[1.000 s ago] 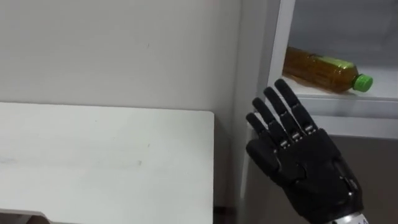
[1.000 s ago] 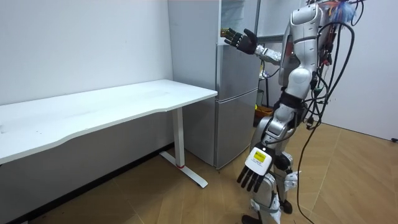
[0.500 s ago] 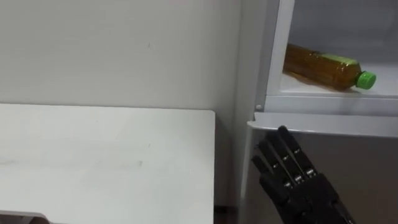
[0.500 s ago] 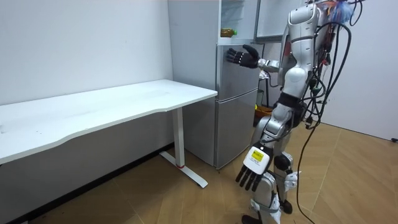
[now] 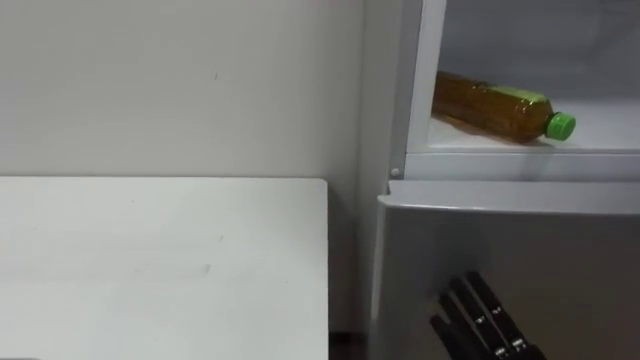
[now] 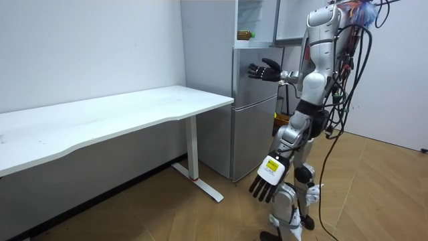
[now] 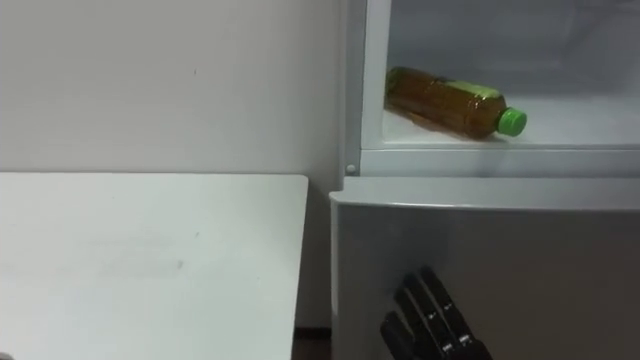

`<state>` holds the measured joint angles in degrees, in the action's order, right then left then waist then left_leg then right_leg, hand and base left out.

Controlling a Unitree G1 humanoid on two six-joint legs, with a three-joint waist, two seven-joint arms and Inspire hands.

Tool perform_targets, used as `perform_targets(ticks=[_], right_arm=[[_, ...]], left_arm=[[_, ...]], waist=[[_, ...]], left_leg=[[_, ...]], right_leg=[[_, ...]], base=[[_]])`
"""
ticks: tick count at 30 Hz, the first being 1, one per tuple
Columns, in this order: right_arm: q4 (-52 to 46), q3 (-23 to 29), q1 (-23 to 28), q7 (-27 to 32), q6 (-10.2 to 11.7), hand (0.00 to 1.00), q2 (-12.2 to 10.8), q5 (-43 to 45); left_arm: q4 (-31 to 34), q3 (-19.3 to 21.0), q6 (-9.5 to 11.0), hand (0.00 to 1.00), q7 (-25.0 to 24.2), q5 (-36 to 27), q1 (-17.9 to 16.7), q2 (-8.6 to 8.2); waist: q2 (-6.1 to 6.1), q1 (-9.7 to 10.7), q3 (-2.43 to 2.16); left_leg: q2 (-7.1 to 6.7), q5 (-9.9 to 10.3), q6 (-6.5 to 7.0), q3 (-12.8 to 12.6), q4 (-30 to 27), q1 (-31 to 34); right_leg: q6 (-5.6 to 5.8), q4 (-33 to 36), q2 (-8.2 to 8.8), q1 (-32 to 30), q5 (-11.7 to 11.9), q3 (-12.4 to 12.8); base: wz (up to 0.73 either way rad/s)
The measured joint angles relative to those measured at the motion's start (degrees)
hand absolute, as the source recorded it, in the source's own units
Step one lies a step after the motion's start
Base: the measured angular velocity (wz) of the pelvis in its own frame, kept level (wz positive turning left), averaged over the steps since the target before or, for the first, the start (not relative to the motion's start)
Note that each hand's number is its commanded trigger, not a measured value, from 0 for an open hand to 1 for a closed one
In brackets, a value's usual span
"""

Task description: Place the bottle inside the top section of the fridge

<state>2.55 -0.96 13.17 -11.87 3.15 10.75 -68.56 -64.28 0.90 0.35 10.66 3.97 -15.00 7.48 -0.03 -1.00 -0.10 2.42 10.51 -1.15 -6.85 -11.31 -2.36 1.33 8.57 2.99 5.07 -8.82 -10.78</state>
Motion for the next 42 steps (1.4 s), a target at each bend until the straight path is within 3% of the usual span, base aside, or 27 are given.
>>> perform_targets(ticks=[4, 10, 16, 22, 26, 34, 40, 42], right_arm=[[3.3, 2.4, 0.9, 2.0, 0.1, 0.0, 0.0, 0.2], [6.2, 5.1, 3.7, 8.2, 1.0, 0.0, 0.1, 2.7], [6.8, 7.2, 3.7, 12.5, 1.3, 0.0, 0.1, 5.6], [14.1, 9.1, 3.7, 19.3, 1.9, 0.0, 0.0, 6.8], [20.0, 13.0, 3.5, 24.8, 1.9, 0.0, 0.1, 8.5], [21.4, 20.9, 3.0, 34.1, 2.0, 0.0, 0.2, 8.5], [21.0, 26.4, 1.3, 41.4, 2.3, 0.0, 1.2, 7.5], [21.0, 28.2, 0.4, 44.2, 2.3, 0.0, 2.4, 7.7]], left_arm=[[0.1, 0.1, 0.0, 0.0, 0.5, -0.1, -0.2, 0.13], [0.1, 0.3, 0.0, 0.0, 1.6, -0.1, -0.4, 0.09], [0.1, 1.1, 0.1, 0.0, 1.6, 0.0, -0.7, 0.11], [2.4, 1.4, 0.0, 0.0, 1.6, 0.0, -2.2, 0.12], [3.9, 3.8, 0.0, 0.0, 1.6, 0.0, -2.3, 0.28], [4.7, 7.5, -0.1, 0.0, 1.2, -0.1, -2.4, 0.76], [4.9, 8.6, -0.7, 0.0, 1.0, -1.3, -3.8, 0.9], [5.4, 10.2, -0.9, 0.0, 1.0, -1.8, -3.9, 0.9]], waist=[[0.21, 1.1, -0.29], [0.14, 1.5, -0.26], [-0.49, 2.8, 0.01], [-1.86, 3.5, -0.23], [-2.35, 3.9, -0.21], [-3.08, 4.7, 0.08], [-3.93, 5.7, 0.15], [-4.07, 5.7, 0.21]], left_leg=[[0.0, 0.0, 0.01, -0.2, 0.0, 0.0], [0.01, 0.0, 0.02, -1.0, 0.5, -0.4], [-0.01, 0.0, 0.02, -1.1, 0.9, -0.5], [-0.13, 0.0, 0.01, -1.2, 1.7, -1.2], [-0.15, 0.0, 0.01, -1.3, 1.8, -1.3], [-0.12, 0.0, -0.01, -2.0, 2.6, -2.2], [-0.2, 0.0, -0.06, -2.1, 2.7, -2.1], [-0.19, 0.0, -0.06, -2.3, 2.9, -2.1]], right_leg=[[0.04, 0.0, 0.06, 0.0, -0.1, 0.1], [0.07, 0.1, 0.04, -0.2, -0.1, 0.9], [0.11, 0.0, 0.01, -0.3, -0.2, 1.3], [0.21, -0.1, 0.03, -0.1, -0.5, 1.3], [0.23, -0.1, 0.04, -0.2, -0.5, 1.4], [0.28, 0.2, 0.04, 0.0, -1.1, 2.1], [0.3, 0.1, 0.03, -0.2, -1.1, 2.1], [0.3, 0.1, 0.01, -0.4, -1.1, 2.4]], base=[[0.0], [-0.07], [-0.02], [0.0], [-0.01], [-0.03], [0.0], [-0.04]])
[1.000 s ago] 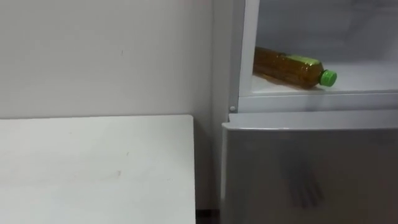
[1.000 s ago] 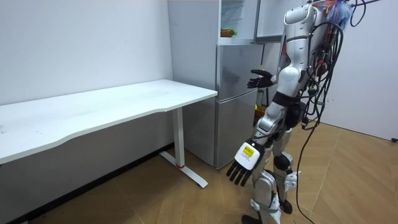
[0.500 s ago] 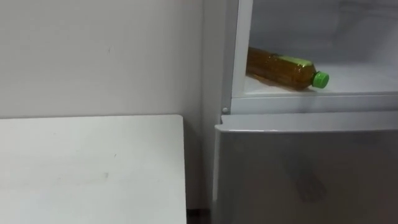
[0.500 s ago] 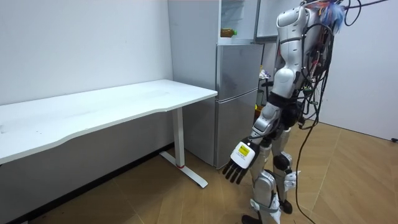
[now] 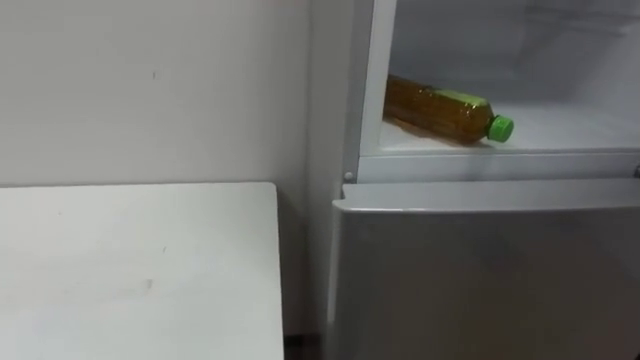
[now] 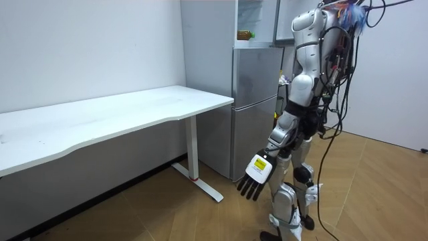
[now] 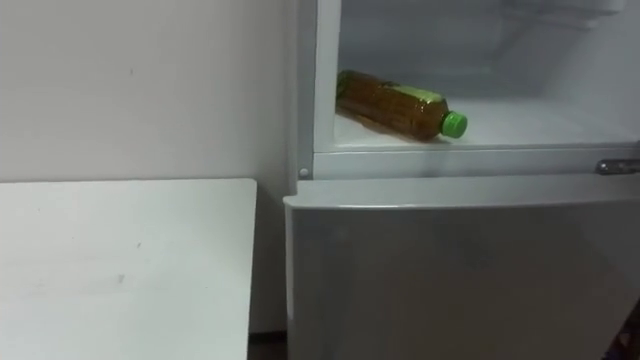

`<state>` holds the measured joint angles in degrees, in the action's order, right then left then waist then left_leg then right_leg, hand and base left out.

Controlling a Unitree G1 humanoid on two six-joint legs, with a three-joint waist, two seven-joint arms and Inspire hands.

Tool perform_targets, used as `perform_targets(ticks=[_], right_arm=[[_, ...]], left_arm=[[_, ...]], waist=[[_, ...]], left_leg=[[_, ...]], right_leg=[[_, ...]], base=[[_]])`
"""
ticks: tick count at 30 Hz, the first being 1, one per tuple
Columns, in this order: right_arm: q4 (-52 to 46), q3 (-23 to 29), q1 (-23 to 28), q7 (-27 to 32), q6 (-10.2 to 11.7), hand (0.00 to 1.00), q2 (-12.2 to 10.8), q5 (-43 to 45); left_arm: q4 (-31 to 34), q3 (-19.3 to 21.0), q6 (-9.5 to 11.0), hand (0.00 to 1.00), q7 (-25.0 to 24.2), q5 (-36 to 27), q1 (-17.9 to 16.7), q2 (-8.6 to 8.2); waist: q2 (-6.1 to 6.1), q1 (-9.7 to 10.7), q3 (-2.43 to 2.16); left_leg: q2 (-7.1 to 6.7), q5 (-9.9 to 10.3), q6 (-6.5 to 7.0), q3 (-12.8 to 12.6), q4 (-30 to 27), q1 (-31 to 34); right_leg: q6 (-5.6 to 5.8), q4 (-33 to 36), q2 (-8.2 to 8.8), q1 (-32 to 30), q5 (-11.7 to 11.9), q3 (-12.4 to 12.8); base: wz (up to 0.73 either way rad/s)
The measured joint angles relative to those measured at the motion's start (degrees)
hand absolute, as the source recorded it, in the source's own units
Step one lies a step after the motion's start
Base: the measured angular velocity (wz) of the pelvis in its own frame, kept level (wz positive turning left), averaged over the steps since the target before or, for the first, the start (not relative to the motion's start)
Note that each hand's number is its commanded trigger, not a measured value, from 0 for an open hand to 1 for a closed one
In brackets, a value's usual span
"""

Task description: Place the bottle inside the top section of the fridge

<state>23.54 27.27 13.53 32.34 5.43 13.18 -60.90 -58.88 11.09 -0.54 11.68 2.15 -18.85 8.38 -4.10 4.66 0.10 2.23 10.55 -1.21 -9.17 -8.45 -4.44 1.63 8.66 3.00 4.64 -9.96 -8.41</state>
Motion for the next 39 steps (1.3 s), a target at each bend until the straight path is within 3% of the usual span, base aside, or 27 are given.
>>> perform_targets(ticks=[8, 12, 20, 22, 24, 31, 33, 36, 39], right_arm=[[-4.3, 7.6, -1.8, 7.0, 1.1, 0.0, 1.2, 1.1], [-6.5, 10.3, -1.8, 9.1, 2.2, 0.0, 2.0, 1.2], [-14.4, 12.2, -3.2, 13.2, 2.2, 0.0, 3.4, 8.1], [-15.8, 12.5, -3.4, 14.6, 2.3, 0.0, 4.7, 10.0], [-16.1, 12.6, -3.8, 15.9, 2.3, 0.0, 6.4, 12.3], [-23.1, 14.5, -4.7, 17.9, 2.2, 0.0, 7.6, 14.4], [-24.3, 14.5, -4.7, 17.7, 2.2, 0.0, 9.1, 15.8], [-24.4, 14.4, -5.2, 17.3, 2.1, 0.0, 10.1, 18.5], [-25.0, 14.4, -5.7, 17.4, 2.0, 0.0, 10.1, 22.3]], left_arm=[[1.1, 4.3, 0.0, 0.0, 0.0, -0.1, 0.0, 0.2], [2.1, 4.6, -0.2, 0.0, -1.1, 0.1, -0.3, 0.27], [1.4, 4.5, -0.4, 0.0, -1.4, -0.1, -0.5, 0.35], [1.4, 4.5, -0.4, 0.0, -1.4, -0.1, -0.7, 0.39], [1.4, 4.5, -0.4, 0.0, -1.4, -0.1, -0.7, 0.49], [1.6, 4.5, -0.5, 0.0, -1.4, 0.2, -1.1, 0.5], [2.0, 4.5, -0.4, 0.0, -1.3, 0.2, -1.0, 0.62], [1.3, 4.4, -0.4, 0.0, -1.2, 0.2, -1.0, 0.92], [0.7, 4.3, -0.4, 0.0, -1.0, 0.1, -1.2, 1.07]], waist=[[-0.46, 1.2, -0.03], [-0.88, 1.6, 0.05], [-0.7, 2.9, 0.18], [-0.81, 3.0, 0.15], [-1.08, 2.9, 0.14], [-1.47, 2.9, 0.06], [-2.14, 2.8, 0.07], [-2.89, 2.8, 0.27], [-2.84, 2.8, 0.41]], left_leg=[[-0.01, 0.0, 0.0, -0.1, 0.2, 0.1], [-0.01, 0.0, -0.01, -0.2, 0.2, 0.2], [0.01, 0.0, -0.01, -0.3, 0.2, 0.2], [0.01, 0.0, -0.02, -0.3, 0.2, 0.2], [0.01, 0.0, -0.02, -0.3, 0.2, 0.3], [0.01, 0.0, -0.02, -0.3, 0.3, 0.1], [0.01, 0.0, -0.03, -0.3, 0.3, 0.0], [0.01, 0.0, -0.03, -0.4, 0.2, 0.0], [0.03, 0.0, -0.03, -0.4, 0.3, 0.0]], right_leg=[[0.04, 0.0, 0.0, -0.1, -0.2, 0.1], [0.03, 0.3, -0.01, -0.7, -0.2, 0.3], [0.03, 0.3, -0.03, -0.8, -0.2, 0.4], [0.03, 0.2, -0.03, -0.8, -0.2, 0.3], [0.03, 0.2, -0.04, -0.8, -0.2, 0.3], [0.03, 0.2, -0.08, -0.7, -0.2, 0.4], [0.03, 0.2, -0.08, -0.6, -0.2, 0.4], [0.03, 0.4, -0.06, -0.7, -0.2, 0.4], [0.03, 0.5, -0.07, -0.8, -0.2, 0.4]], base=[[-0.01], [-0.02], [0.0], [0.0], [0.0], [0.0], [0.0], [0.0], [0.0]])
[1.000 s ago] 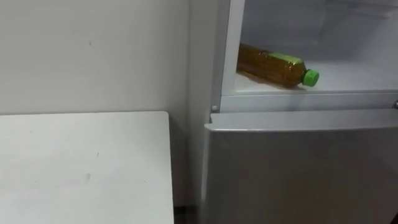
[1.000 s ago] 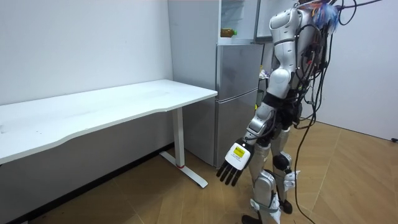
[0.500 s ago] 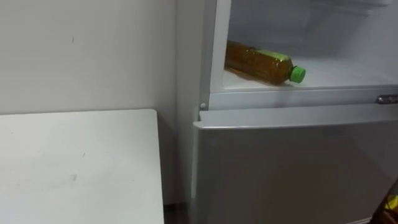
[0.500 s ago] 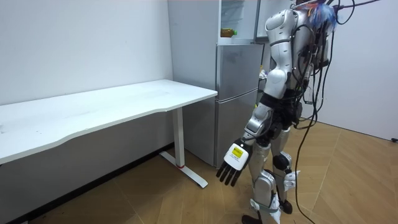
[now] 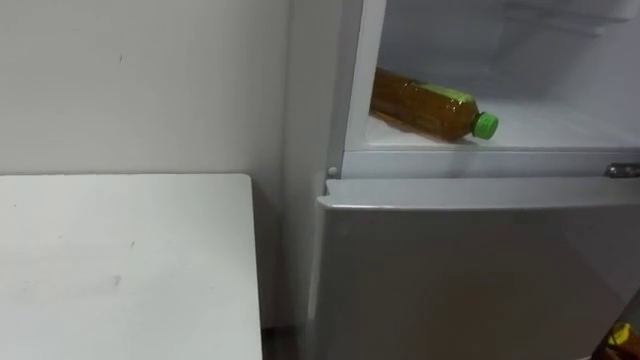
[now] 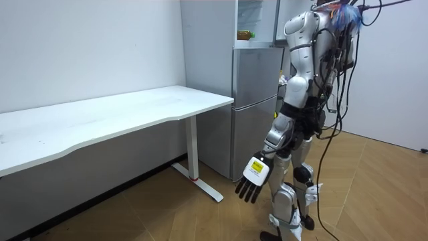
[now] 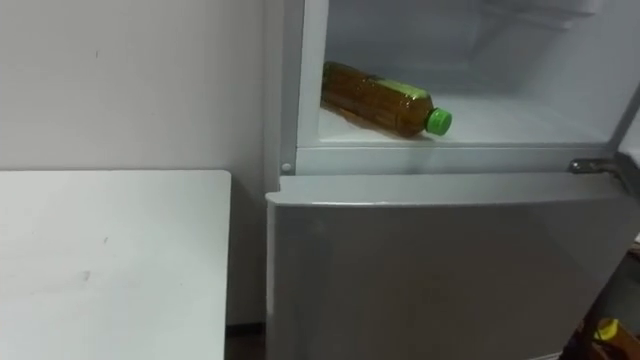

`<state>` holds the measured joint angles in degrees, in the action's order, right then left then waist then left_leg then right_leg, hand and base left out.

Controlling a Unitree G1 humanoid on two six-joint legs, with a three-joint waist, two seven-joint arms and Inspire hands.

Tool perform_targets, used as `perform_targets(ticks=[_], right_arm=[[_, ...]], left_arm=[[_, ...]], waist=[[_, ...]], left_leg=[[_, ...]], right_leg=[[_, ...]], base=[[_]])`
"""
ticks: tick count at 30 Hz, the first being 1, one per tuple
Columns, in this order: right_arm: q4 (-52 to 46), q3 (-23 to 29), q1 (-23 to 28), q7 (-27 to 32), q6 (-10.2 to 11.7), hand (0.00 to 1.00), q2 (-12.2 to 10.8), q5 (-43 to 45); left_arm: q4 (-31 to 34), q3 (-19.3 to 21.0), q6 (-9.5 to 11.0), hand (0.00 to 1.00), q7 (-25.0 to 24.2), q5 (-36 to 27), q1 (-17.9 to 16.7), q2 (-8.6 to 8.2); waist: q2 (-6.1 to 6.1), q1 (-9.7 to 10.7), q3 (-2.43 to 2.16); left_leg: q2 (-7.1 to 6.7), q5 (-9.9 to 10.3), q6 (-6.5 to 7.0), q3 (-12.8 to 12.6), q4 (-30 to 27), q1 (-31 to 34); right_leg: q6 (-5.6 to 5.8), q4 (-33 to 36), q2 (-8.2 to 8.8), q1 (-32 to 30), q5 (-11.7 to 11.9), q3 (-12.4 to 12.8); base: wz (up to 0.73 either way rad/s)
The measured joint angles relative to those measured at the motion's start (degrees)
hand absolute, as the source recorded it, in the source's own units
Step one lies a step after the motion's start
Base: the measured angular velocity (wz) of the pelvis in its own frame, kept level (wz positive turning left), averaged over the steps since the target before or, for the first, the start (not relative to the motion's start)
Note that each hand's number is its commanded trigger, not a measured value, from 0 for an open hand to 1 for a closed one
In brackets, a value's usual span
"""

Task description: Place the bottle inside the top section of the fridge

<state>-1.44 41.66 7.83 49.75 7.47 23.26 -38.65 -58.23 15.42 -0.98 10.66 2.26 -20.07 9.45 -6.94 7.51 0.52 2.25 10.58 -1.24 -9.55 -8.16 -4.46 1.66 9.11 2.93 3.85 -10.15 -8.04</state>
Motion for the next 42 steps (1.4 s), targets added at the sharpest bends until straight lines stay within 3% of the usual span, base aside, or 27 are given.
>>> perform_targets(ticks=[7, 12, 17, 23, 30, 37, 42], right_arm=[[-6.6, 0.0, -0.7, 1.9, 0.0, 0.0, 0.2, 8.3], [-13.2, 0.0, -3.3, 2.5, 0.3, 0.0, 3.2, 16.6], [-16.2, 0.0, -3.8, 2.3, 0.7, 0.0, 3.5, 18.7], [-19.8, -0.1, -8.0, -0.8, 0.7, 0.0, 4.1, 25.9], [-21.8, -0.6, -9.0, -4.0, 0.5, 0.0, 4.1, 25.9], [-22.3, -4.3, -10.0, -8.1, 0.4, 0.0, 4.1, 25.6], [-22.6, -7.2, -10.2, -12.8, -1.2, 0.0, 4.1, 25.7]], left_arm=[[-0.5, 0.0, 0.0, 0.0, 0.5, 0.0, -0.2, 0.08], [-2.0, 0.1, 0.6, 0.0, 0.5, 0.0, 0.7, 0.11], [-2.5, 0.0, 0.7, 0.0, 0.4, 0.0, 0.6, 0.23], [-2.5, 0.1, 0.7, 0.0, 0.4, 1.7, 0.7, 0.18], [-3.0, 0.1, 0.7, 0.0, 0.4, 2.4, 0.7, -0.21], [-4.1, 0.0, 0.6, 0.0, 0.4, 2.4, 0.6, -0.47], [-4.9, 0.0, 0.4, 0.0, 0.4, 2.4, 0.6, -1.03]], waist=[[0.25, 0.0, -0.13], [-0.2, -0.5, -0.45], [-1.24, -1.4, -0.26], [-0.91, -1.7, -0.27], [-0.28, -1.7, -0.47], [0.3, -2.0, -0.26], [0.05, -3.2, -0.17]], left_leg=[[0.02, 0.0, -0.01, 0.1, -0.1, 0.9], [0.05, 0.0, -0.01, 0.2, -0.2, 0.7], [0.07, 0.0, -0.03, 0.3, -0.5, 0.8], [0.08, 0.1, -0.04, 0.3, -0.6, 0.9], [0.16, 0.1, -0.04, 0.3, -0.5, 0.8], [0.23, 0.1, -0.08, 0.3, -0.4, 0.3], [0.21, 0.1, -0.08, 0.1, -0.5, -0.2]], right_leg=[[-0.02, 0.6, 0.04, -1.0, 0.0, -0.2], [-0.02, 0.6, 0.06, -0.8, 0.0, -0.3], [-0.02, 0.7, 0.15, -0.8, 0.0, -0.5], [-0.04, 0.7, 0.13, -0.8, 0.0, -0.5], [-0.07, 1.0, 0.08, -0.5, 0.0, -0.5], [-0.06, 1.5, 0.08, 0.0, 0.0, -0.5], [-0.05, 1.4, 0.08, 0.0, 0.0, -0.3]], base=[[0.0], [0.0], [0.01], [0.0], [0.0], [0.0], [-0.03]])
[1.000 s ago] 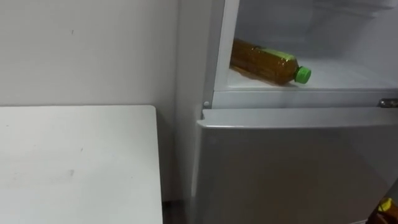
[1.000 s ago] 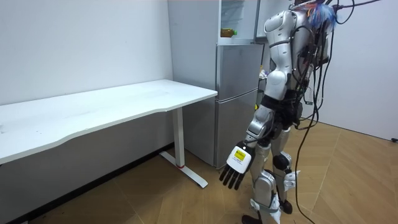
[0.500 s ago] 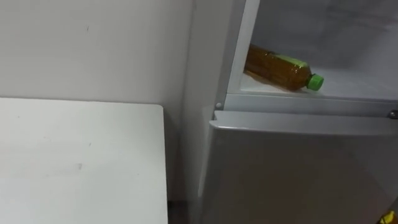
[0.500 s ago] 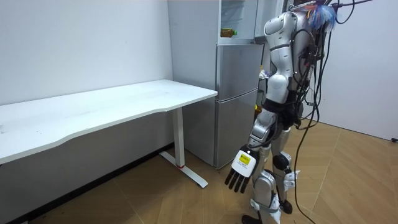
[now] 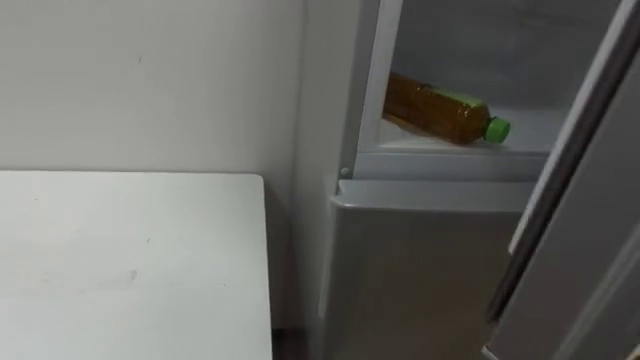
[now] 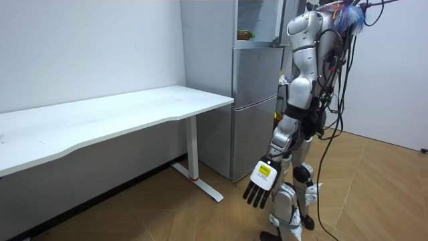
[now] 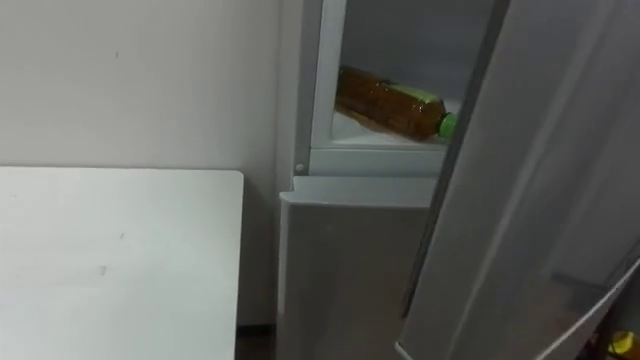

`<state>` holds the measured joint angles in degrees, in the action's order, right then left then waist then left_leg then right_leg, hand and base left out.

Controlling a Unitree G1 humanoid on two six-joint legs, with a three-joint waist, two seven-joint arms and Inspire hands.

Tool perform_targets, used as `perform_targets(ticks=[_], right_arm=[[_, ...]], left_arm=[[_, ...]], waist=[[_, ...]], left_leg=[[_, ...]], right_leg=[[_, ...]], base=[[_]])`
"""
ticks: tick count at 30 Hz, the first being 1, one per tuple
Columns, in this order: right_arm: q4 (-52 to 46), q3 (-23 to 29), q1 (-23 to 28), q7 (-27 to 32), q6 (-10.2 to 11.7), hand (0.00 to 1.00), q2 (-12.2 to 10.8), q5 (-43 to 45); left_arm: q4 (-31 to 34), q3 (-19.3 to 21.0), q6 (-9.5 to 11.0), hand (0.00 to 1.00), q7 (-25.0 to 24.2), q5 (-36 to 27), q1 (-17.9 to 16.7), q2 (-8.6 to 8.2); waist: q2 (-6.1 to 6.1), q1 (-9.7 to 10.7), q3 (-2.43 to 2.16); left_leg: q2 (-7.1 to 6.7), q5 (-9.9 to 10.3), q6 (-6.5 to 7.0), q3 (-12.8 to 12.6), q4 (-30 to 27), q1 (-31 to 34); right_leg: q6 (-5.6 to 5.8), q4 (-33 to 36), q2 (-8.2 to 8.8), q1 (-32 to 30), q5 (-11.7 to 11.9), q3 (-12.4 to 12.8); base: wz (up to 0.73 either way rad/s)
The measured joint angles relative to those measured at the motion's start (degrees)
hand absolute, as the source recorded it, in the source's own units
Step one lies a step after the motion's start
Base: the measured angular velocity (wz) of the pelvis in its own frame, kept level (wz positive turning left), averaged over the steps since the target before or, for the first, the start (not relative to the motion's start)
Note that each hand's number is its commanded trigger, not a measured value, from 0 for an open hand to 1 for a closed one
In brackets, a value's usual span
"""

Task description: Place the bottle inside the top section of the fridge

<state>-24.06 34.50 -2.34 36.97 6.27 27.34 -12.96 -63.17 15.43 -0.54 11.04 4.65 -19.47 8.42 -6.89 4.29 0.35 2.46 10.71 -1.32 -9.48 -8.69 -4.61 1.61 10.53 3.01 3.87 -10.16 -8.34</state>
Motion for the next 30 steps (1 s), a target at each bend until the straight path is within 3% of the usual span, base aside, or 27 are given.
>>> perform_targets(ticks=[6, 13, 19, 21, 27, 30], right_arm=[[0.0, -4.8, -1.2, -6.1, -1.0, 0.0, 0.0, -0.2], [1.3, -9.1, -5.5, -12.8, -2.7, 0.0, 0.1, -0.3], [1.3, -13.2, -6.3, -17.8, -3.2, 0.0, 0.2, -0.1], [1.3, -14.0, -6.4, -18.4, -3.7, 0.0, 0.2, 0.1], [1.3, -15.9, -6.7, -19.6, -4.0, 0.0, 0.2, 0.0], [2.1, -17.1, -7.6, -20.6, -4.0, 0.0, 0.2, 0.0]], left_arm=[[0.2, -0.4, -0.4, 0.0, 0.0, 0.0, 0.0, 0.05], [0.1, -1.1, -0.4, 0.0, -1.7, 0.0, 1.8, 0.19], [0.1, -1.1, -0.4, 0.0, -2.2, 0.1, 2.3, 0.36], [0.2, -1.3, -0.5, 0.0, -2.6, 0.0, 2.2, 0.66], [0.9, -2.7, -0.7, 0.0, -2.8, 0.0, 2.2, 1.3], [0.9, -3.3, -0.7, 0.0, -2.8, 0.0, 2.0, 1.36]], waist=[[0.01, -0.8, -0.25], [-0.27, -1.5, 0.03], [-0.98, -3.4, 0.04], [-1.2, -4.3, -0.09], [-1.15, -4.8, -0.09], [-0.82, -4.9, 0.11]], left_leg=[[-0.02, 0.0, 0.0, 0.1, -0.1, 0.1], [-0.03, 0.0, 0.0, 0.4, -0.1, 0.1], [-0.04, 0.0, -0.01, 0.8, 0.0, 0.3], [-0.03, 0.0, -0.02, 1.3, 0.0, 0.3], [0.0, 0.0, -0.03, 1.8, -0.1, 0.9], [0.01, 0.0, -0.04, 1.8, -0.3, 0.9]], right_leg=[[-0.09, -0.6, -0.03, 0.5, 0.0, -0.1], [-0.1, -0.8, -0.04, 0.9, 0.0, -0.3], [-0.09, -0.8, -0.03, 0.9, 0.0, -0.8], [-0.09, -0.7, -0.03, 0.9, 0.0, -1.3], [-0.09, -0.7, 0.0, 0.9, 0.0, -2.1], [-0.11, -0.7, 0.0, 1.0, 0.0, -2.1]], base=[[0.0], [0.01], [0.03], [0.09], [0.06], [0.0]])
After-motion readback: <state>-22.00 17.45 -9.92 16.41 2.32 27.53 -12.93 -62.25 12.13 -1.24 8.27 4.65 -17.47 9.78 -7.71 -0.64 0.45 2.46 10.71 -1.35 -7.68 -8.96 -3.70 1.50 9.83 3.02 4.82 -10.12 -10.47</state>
